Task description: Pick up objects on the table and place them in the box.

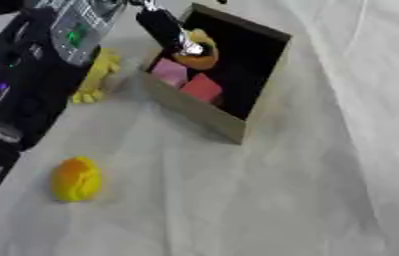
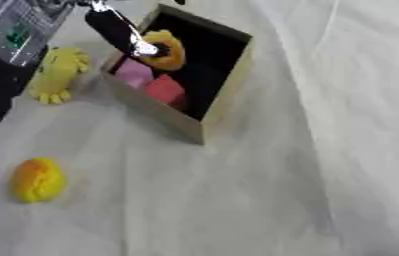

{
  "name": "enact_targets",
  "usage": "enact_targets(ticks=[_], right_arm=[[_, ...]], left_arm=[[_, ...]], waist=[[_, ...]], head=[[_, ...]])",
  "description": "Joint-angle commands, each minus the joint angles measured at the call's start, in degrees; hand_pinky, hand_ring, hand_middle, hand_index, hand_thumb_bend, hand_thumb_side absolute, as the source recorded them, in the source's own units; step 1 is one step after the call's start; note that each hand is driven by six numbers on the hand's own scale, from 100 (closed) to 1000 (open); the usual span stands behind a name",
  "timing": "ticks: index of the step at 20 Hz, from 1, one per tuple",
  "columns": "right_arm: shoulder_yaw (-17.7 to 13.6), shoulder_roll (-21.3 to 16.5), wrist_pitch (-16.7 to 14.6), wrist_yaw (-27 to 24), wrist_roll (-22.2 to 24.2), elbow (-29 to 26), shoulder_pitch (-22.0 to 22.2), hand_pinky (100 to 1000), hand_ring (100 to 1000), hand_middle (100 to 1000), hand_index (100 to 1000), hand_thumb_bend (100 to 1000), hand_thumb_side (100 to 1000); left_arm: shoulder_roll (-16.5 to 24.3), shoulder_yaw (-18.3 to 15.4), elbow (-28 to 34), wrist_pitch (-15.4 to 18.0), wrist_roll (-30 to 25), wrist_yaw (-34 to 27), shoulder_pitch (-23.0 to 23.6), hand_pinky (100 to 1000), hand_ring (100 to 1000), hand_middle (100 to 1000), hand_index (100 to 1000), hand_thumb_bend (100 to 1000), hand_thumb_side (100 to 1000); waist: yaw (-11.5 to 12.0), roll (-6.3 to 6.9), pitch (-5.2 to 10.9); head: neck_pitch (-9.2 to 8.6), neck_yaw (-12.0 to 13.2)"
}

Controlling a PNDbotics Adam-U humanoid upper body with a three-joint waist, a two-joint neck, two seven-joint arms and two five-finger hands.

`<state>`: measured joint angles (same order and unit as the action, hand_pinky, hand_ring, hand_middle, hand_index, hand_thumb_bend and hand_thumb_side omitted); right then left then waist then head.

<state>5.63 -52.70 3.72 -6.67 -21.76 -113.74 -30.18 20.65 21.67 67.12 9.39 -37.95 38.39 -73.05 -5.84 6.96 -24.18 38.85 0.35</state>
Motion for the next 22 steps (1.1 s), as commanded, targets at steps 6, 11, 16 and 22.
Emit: enact_targets(ticks=[6, 11, 16, 22], right_arm=[[-1.27, -1.98, 0.37, 0.12, -0.68, -0.85, 1.53, 803, 840, 853, 830, 100, 699], [-2.05, -2.96, 0.35, 0.59, -1.63, -0.85, 3.37, 803, 840, 853, 830, 100, 698], [-2.19, -3.0, 0.27, 0.74, -1.85, -0.85, 3.6, 803, 840, 853, 830, 100, 698], [-2.22, -2.55, 0.34, 0.63, -1.93, -0.85, 3.62, 802, 840, 853, 830, 100, 699]], left_arm=[[8.4, -1.07, 9.05, -0.83, 3.4, -3.45, 1.23, 881, 858, 830, 868, 427, 406], [23.94, 1.04, 28.11, -6.26, 3.96, -15.89, 9.85, 876, 852, 818, 861, 476, 429], [36.85, 0.67, 45.49, -15.32, 6.44, -22.66, 22.65, 863, 833, 794, 853, 467, 389], [41.68, 1.42, 47.45, -14.46, 9.32, -24.85, 30.88, 867, 841, 809, 872, 472, 384]], waist=[[1.61, -0.71, 2.33], [3.41, -0.58, 2.64], [4.07, -0.93, 2.38], [4.27, -1.65, 2.09]], head=[[1.64, -0.86], [1.96, -2.44], [1.2, -3.51], [0.47, -3.74]])
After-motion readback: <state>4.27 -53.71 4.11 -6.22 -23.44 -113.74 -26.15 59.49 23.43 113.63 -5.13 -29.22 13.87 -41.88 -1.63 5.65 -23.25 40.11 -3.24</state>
